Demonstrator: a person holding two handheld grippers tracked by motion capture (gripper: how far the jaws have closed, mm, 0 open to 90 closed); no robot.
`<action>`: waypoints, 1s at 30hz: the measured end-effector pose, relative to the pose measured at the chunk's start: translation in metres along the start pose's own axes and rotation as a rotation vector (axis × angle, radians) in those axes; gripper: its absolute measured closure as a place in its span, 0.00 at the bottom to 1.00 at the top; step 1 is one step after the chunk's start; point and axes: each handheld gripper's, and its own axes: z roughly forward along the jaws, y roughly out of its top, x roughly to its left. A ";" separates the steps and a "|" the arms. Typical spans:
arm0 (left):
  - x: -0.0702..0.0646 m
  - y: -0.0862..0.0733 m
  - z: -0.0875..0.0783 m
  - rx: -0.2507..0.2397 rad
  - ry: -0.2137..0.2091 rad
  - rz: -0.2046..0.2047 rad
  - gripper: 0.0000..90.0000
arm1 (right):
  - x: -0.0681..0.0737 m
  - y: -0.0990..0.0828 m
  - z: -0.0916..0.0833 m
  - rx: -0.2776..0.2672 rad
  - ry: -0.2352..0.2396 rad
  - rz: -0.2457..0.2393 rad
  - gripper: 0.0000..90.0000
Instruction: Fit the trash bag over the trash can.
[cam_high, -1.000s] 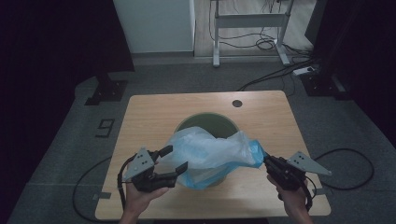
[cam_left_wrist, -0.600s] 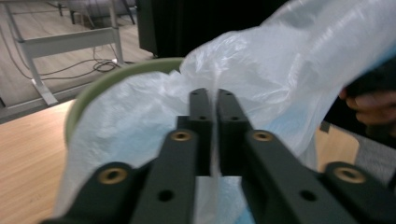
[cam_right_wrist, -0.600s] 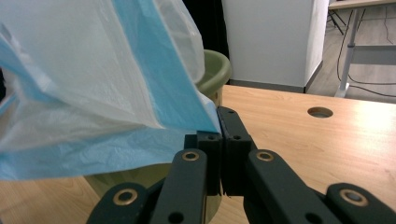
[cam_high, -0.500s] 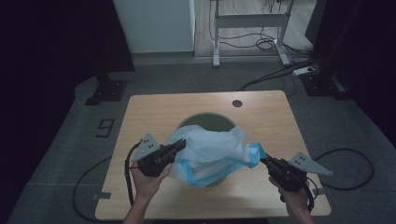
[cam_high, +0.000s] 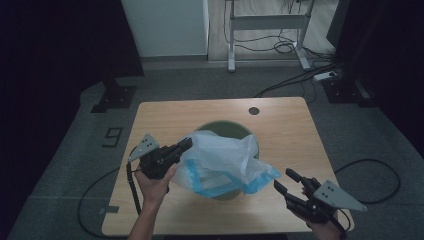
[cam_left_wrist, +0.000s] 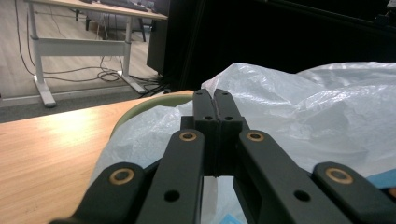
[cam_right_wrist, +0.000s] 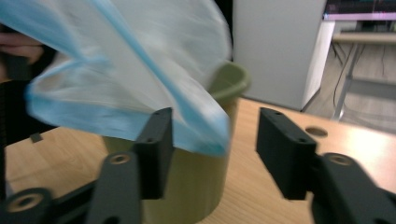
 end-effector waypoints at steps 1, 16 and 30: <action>0.000 0.000 0.001 0.002 0.001 0.000 1.00 | 0.005 0.003 -0.002 -0.005 0.000 -0.023 0.43; 0.026 0.009 -0.004 -0.010 -0.002 -0.067 1.00 | -0.025 0.049 0.047 -0.027 0.082 0.022 0.99; 0.072 0.008 0.000 0.001 0.044 -0.151 1.00 | -0.086 0.065 0.105 0.052 -0.048 0.168 0.98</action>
